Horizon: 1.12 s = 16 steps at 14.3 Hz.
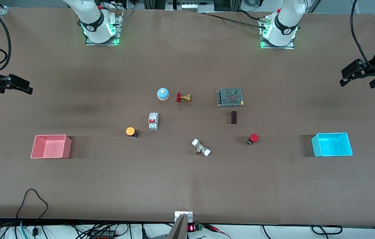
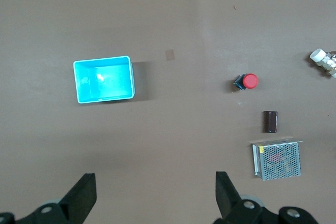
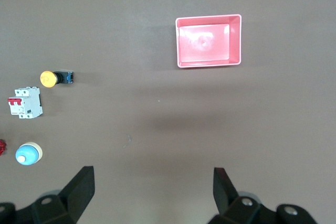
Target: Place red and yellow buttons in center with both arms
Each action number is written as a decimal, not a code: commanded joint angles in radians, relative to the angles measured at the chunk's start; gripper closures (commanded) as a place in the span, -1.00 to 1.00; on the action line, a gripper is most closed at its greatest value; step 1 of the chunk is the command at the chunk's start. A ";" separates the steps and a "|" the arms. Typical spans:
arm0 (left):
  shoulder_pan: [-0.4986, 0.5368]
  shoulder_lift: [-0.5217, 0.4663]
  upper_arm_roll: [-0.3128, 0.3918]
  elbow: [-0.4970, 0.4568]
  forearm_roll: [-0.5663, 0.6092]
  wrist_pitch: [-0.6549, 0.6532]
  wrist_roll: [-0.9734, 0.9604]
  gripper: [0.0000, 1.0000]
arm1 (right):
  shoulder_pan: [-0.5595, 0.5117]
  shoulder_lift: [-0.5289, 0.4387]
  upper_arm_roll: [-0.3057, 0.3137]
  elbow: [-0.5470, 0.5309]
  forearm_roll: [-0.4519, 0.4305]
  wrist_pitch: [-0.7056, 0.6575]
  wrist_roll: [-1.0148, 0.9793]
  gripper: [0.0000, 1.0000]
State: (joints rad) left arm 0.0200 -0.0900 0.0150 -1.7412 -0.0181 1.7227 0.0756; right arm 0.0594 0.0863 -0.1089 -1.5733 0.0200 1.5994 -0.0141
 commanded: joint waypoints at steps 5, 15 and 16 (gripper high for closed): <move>-0.002 -0.017 0.011 -0.015 0.000 0.009 -0.037 -1.00 | -0.001 -0.100 0.008 -0.090 -0.023 0.034 -0.010 -1.00; -0.003 -0.011 0.003 -0.014 0.001 0.012 -0.063 -1.00 | -0.001 -0.100 0.008 -0.085 -0.019 0.010 -0.029 -1.00; -0.003 -0.007 0.003 -0.015 0.001 0.012 -0.063 -1.00 | 0.000 -0.100 0.008 -0.085 -0.020 0.007 -0.030 -1.00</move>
State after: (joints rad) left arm 0.0207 -0.0899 0.0201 -1.7435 -0.0181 1.7245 0.0285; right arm 0.0597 0.0103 -0.1059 -1.6382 0.0104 1.6121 -0.0384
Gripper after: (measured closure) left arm 0.000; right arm 0.000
